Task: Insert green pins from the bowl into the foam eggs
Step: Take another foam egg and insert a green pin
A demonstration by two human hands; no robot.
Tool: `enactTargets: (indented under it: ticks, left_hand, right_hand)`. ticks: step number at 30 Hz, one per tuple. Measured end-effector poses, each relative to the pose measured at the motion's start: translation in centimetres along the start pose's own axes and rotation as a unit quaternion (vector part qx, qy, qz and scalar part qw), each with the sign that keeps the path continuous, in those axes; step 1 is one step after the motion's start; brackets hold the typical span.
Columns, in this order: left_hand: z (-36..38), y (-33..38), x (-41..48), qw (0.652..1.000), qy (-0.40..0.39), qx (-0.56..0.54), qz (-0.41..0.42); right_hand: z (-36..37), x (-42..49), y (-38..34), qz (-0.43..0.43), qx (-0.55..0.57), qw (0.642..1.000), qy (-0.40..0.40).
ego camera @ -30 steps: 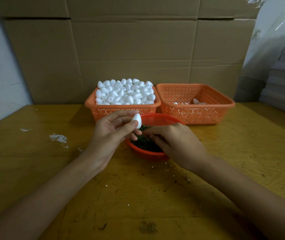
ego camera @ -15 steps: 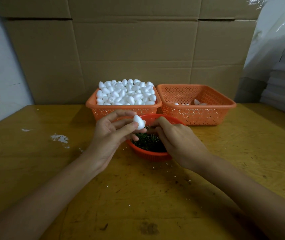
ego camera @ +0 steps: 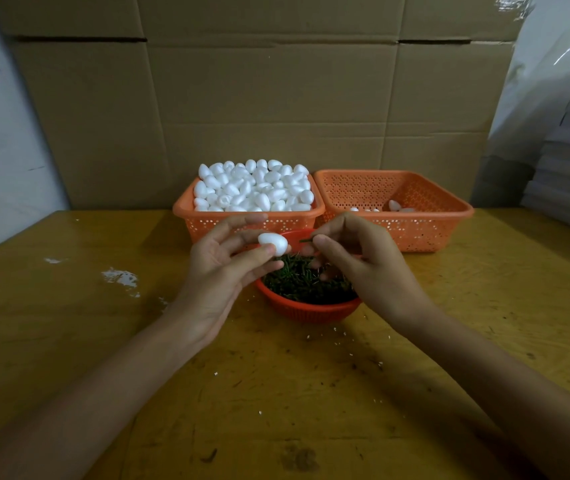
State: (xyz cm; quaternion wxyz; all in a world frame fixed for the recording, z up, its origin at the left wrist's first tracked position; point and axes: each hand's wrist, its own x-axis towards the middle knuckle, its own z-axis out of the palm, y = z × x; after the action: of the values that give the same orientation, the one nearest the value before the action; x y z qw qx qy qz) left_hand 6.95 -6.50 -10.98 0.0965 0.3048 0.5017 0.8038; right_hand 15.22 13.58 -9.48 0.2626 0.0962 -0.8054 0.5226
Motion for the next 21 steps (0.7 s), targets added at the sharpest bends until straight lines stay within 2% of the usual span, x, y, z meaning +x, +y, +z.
enactTargets:
  ticks: [3, 9, 14, 18, 21]
  left_hand:
    - [0.02, 0.04, -0.01, 1.000, -0.004, 0.001, -0.003]
    - [0.09, 0.11, -0.13, 1.000, -0.011, 0.011, -0.009]
    - [0.22, 0.14, -0.17, 1.000, -0.012, 0.020, -0.006]
    - [0.24, 0.27, -0.23, 1.000, -0.010, 0.026, -0.008]
    - [0.23, 0.24, -0.22, 0.999, -0.010, 0.031, -0.007]
  right_hand:
    - [-0.25, 0.11, -0.04, 0.029, 0.043, 0.999, 0.002]
    - [-0.54, 0.09, 0.11, 0.034, -0.012, 0.999, 0.004]
    - [-0.35, 0.07, 0.23, 0.031, 0.007, 0.999, 0.007]
    - [-0.38, 0.13, 0.57, 0.031, -0.030, 0.999, -0.010]
    - [-0.52, 0.31, 0.71, 0.049, -0.003, 0.998, -0.024]
